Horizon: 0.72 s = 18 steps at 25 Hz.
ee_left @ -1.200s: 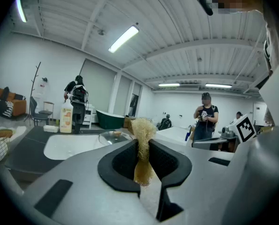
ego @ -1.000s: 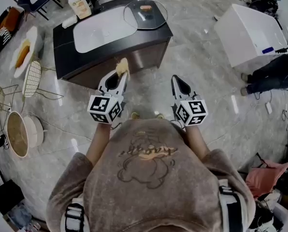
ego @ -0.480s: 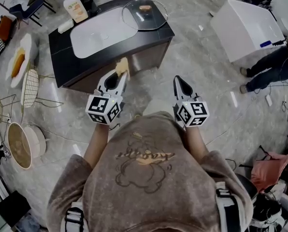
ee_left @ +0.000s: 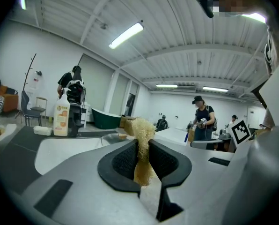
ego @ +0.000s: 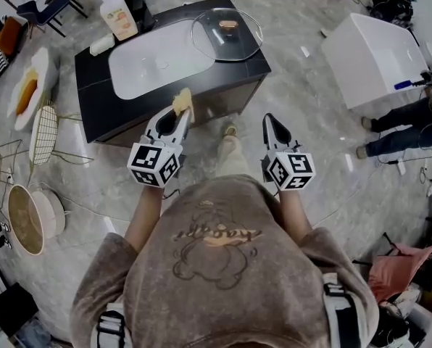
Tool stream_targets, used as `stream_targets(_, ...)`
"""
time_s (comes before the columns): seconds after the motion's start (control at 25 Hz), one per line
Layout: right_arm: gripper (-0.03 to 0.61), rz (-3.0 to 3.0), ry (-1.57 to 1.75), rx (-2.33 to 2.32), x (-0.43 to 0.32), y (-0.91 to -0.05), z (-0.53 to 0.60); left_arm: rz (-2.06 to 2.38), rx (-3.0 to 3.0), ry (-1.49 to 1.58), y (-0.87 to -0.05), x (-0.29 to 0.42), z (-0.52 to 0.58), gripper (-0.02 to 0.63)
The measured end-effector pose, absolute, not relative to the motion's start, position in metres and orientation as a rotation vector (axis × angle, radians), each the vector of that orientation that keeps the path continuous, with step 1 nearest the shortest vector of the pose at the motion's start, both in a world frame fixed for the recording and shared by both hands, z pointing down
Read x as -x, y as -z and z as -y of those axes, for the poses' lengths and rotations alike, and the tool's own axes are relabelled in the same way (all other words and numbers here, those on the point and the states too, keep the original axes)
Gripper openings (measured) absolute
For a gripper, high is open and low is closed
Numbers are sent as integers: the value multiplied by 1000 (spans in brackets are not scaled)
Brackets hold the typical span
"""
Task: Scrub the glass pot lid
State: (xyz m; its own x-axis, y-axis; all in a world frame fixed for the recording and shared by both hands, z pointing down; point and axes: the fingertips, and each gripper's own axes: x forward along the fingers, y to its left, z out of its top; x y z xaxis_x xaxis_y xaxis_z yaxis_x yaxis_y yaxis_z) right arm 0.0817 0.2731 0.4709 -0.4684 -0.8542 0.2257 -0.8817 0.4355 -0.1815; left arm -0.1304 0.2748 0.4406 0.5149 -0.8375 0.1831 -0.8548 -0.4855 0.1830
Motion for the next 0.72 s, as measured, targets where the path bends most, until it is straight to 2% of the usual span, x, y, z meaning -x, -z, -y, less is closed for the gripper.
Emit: stream_targets(0.72,2,2679,-430,-1294,-72,-446,-38,1521,-2426,-91,-407,119,-50,64)
